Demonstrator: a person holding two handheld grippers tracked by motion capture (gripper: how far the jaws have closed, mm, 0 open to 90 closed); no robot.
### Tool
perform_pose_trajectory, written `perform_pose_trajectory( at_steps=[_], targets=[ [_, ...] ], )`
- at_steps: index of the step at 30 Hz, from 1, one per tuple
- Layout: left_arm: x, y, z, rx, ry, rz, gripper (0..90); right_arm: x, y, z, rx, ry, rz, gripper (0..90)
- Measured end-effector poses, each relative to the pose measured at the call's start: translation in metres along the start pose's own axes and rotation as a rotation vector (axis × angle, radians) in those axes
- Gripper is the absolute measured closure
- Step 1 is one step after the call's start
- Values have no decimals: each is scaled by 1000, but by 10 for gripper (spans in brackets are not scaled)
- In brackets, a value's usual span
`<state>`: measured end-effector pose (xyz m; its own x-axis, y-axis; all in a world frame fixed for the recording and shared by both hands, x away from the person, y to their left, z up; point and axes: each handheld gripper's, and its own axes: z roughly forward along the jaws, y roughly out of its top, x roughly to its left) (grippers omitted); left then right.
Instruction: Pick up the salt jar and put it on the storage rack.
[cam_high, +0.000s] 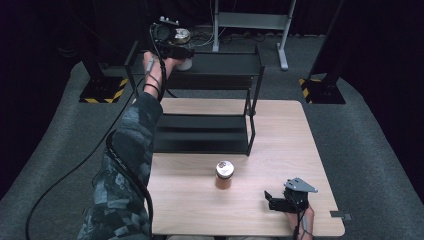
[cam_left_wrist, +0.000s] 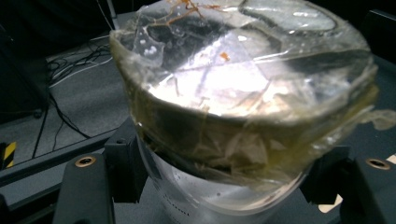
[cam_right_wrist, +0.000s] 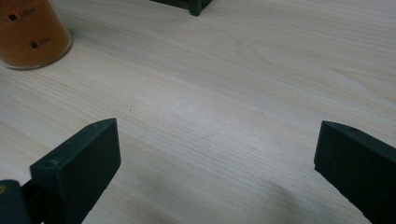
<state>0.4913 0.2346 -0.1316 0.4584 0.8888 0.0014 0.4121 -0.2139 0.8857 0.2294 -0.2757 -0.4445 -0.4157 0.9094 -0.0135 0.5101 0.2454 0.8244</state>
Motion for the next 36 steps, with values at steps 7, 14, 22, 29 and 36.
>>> perform_pose_trajectory(
  at_steps=[7,14,22,29,36],
  targets=[
    [-3,-4,6,-26,12,-9,306,0,1,0,3,1,0,0],
    [-7,-5,11,-43,25,-15,306,0,1,0,5,1,-2,0],
    [-9,-5,13,-43,33,-17,305,-1,1,0,4,3,-2,0],
    [-10,-4,13,-42,39,-17,306,0,1,0,3,2,-1,0],
    [-9,-3,13,-38,35,-17,304,0,0,0,1,1,-1,0]
  ],
)
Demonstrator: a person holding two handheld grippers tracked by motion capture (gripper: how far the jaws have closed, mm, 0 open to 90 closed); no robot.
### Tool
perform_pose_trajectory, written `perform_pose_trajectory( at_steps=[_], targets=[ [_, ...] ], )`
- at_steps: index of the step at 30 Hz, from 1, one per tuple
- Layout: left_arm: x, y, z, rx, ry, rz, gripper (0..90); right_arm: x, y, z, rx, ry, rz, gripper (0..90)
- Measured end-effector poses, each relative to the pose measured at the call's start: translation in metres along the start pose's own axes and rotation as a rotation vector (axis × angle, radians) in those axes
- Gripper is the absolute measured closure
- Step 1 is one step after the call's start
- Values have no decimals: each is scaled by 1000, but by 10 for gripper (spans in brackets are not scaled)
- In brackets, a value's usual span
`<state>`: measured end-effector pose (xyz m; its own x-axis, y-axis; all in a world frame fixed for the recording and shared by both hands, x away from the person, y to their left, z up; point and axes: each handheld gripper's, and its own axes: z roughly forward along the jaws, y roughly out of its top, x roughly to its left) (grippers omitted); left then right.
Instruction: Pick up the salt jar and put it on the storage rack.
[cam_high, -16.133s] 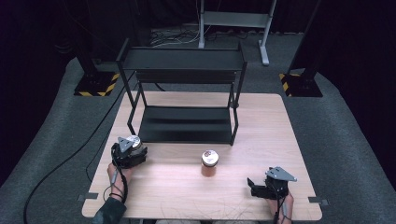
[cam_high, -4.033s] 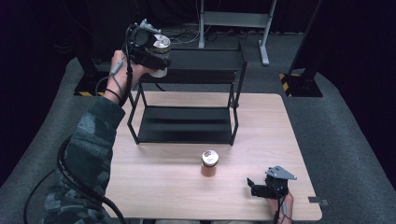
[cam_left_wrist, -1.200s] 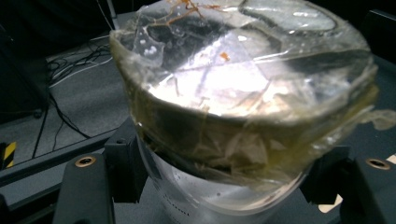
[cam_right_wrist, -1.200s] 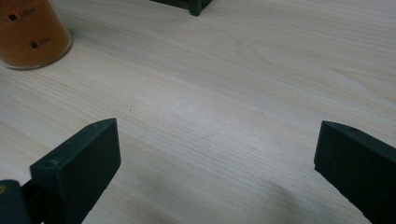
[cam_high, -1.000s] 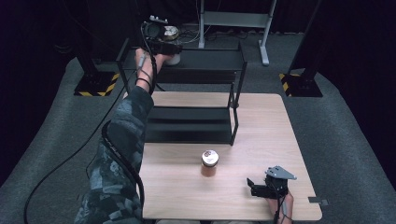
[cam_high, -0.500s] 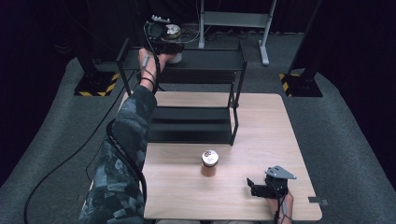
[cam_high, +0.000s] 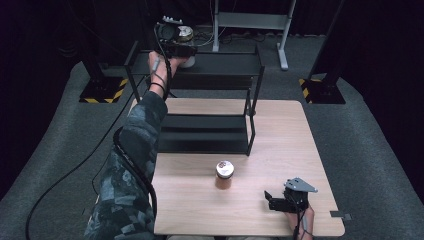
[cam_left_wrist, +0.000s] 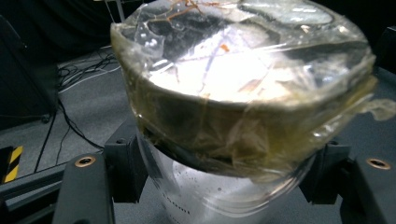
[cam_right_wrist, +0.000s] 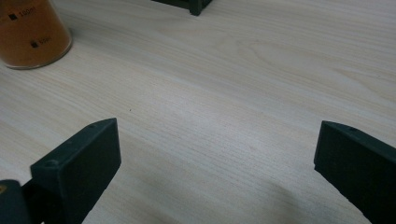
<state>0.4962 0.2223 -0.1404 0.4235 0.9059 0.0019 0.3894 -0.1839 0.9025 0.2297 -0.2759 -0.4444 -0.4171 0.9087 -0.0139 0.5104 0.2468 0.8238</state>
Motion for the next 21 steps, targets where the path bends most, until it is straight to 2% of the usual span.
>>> perform_pose_trajectory(
  at_steps=[3,5,9,12,16,21],
  targets=[
    [0,6,0,33,-1,10,278,0,0,0,-1,-1,0,0],
    [1,10,0,67,1,12,197,0,0,0,-1,-1,1,0],
    [4,12,-6,97,4,6,80,0,0,0,-2,-2,1,0],
    [7,12,-15,113,-5,9,29,1,-1,0,-4,-4,1,0],
    [6,10,-30,150,-32,60,0,1,-1,0,-4,-6,0,0],
    [-1,-3,-51,172,-44,138,0,1,-1,0,-3,-7,3,0]
  ],
)
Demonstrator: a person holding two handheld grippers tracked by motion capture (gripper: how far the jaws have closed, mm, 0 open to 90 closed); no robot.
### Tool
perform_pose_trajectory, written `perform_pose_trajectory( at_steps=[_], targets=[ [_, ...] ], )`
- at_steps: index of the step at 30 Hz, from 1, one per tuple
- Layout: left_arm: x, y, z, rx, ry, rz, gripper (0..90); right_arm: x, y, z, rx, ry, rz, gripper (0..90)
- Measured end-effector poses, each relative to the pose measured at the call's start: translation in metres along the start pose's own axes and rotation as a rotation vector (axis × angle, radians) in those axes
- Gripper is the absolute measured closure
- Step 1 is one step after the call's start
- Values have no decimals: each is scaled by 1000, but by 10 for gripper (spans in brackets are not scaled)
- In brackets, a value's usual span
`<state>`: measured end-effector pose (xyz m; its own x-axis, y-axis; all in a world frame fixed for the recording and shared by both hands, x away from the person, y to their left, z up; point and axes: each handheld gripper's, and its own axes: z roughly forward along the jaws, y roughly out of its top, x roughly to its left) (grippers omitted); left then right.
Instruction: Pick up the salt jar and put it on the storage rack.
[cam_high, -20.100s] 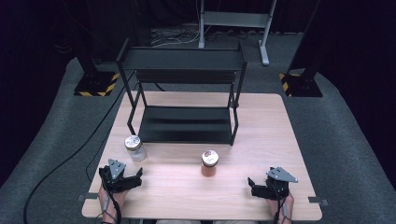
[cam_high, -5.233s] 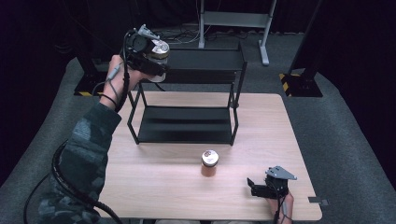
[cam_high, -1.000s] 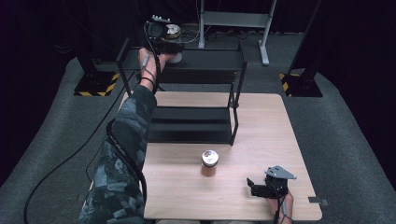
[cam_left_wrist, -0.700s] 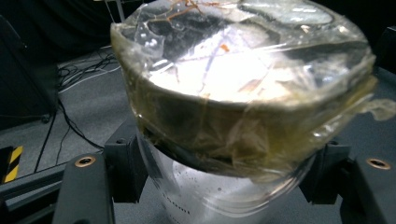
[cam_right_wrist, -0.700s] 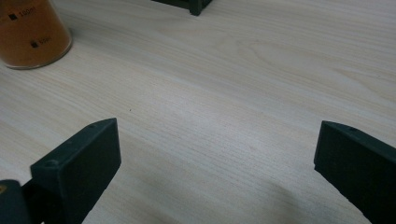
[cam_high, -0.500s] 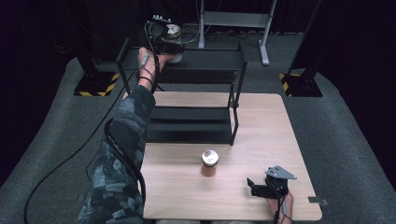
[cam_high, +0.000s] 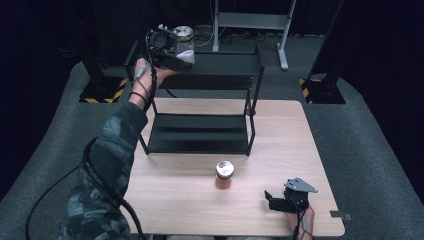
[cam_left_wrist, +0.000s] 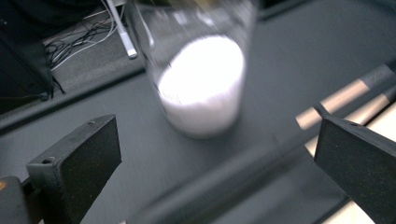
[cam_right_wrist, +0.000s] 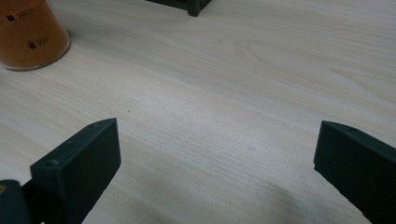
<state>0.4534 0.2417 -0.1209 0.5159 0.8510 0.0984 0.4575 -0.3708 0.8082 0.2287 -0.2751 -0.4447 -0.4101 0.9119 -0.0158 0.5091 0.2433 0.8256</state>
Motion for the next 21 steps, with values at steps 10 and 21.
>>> perform_pose_trajectory(
  at_steps=[10,21],
  targets=[
    [-32,-63,-24,8,25,155,0,1,1,1,5,-5,-3,0],
    [-66,-164,-25,15,46,221,0,1,2,1,10,-5,-1,0]
  ],
)
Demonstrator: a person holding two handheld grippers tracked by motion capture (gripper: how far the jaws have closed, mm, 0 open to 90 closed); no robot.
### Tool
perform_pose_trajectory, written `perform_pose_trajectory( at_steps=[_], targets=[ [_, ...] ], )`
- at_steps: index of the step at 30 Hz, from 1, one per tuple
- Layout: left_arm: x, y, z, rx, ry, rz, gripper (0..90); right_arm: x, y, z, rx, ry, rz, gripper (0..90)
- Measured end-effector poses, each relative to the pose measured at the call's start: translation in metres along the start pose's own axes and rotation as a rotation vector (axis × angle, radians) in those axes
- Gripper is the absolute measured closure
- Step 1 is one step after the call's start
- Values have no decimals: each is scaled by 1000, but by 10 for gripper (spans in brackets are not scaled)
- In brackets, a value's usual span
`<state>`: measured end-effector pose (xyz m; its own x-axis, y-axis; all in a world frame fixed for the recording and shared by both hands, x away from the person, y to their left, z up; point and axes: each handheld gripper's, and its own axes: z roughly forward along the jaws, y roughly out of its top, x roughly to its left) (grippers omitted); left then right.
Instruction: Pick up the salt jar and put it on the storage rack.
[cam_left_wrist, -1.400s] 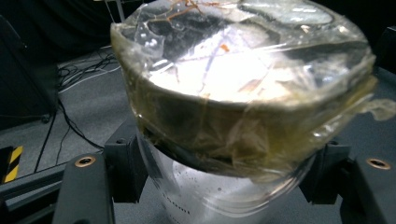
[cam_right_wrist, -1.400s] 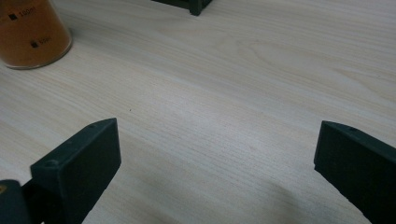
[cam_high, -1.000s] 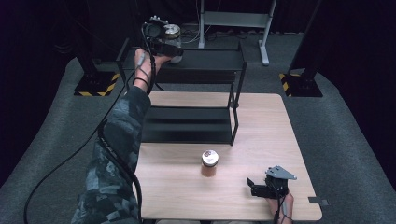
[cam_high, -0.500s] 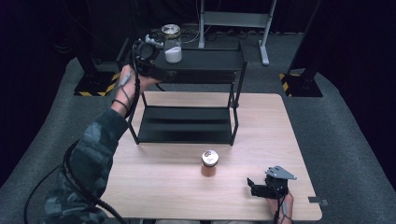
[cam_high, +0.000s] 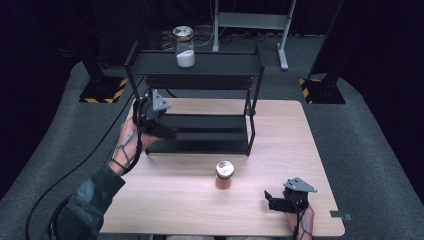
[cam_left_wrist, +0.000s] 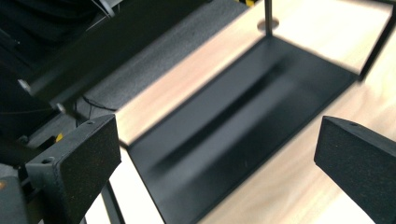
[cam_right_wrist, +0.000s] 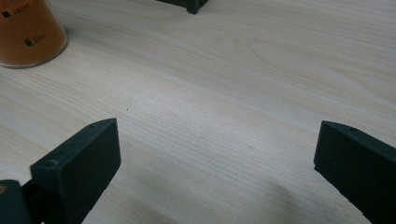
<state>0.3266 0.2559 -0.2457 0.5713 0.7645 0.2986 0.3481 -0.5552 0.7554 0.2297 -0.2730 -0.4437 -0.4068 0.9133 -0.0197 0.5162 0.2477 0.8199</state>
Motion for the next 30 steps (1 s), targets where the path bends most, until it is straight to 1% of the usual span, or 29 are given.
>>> perform_pose_trajectory(
  at_steps=[1,2,4,6,7,9,10,12,14,16,17,20,21,25,28,30],
  targets=[
    [-7,-11,1,-5,4,0,0,0,0,0,1,0,0,0],
    [-12,-19,3,1,2,10,0,0,0,0,1,0,0,0],
    [-21,-38,6,4,-8,1,0,0,0,0,1,0,-1,0],
    [-31,-55,12,18,-3,4,0,0,0,0,2,-1,-2,0],
    [-36,-63,14,20,1,-2,0,0,0,0,3,-1,-3,0],
    [-46,-78,19,35,11,-2,0,0,1,1,6,0,-5,0],
    [-51,-86,22,40,12,-7,0,0,1,1,6,0,-5,0],
    [-59,-98,29,68,6,-5,0,0,1,1,7,-1,-6,0],
    [-64,-108,39,100,-14,-22,0,1,1,0,4,-2,-4,0],
    [-70,-117,47,121,-14,-33,0,1,0,0,3,-4,-1,0],
    [-73,-121,51,127,-16,-42,0,1,1,0,4,-4,-2,0],
    [-85,-131,57,135,-2,-54,0,1,1,1,5,-4,-5,0],
    [-87,-135,58,137,-3,-64,0,1,1,1,5,-4,-5,0],
    [-90,-150,60,132,-12,-123,0,1,1,1,5,-6,-5,0],
    [-90,-157,60,119,-7,-169,0,1,1,1,6,-7,-6,0],
    [-91,-159,60,118,-4,-180,0,2,1,0,5,-9,-4,0]
  ],
)
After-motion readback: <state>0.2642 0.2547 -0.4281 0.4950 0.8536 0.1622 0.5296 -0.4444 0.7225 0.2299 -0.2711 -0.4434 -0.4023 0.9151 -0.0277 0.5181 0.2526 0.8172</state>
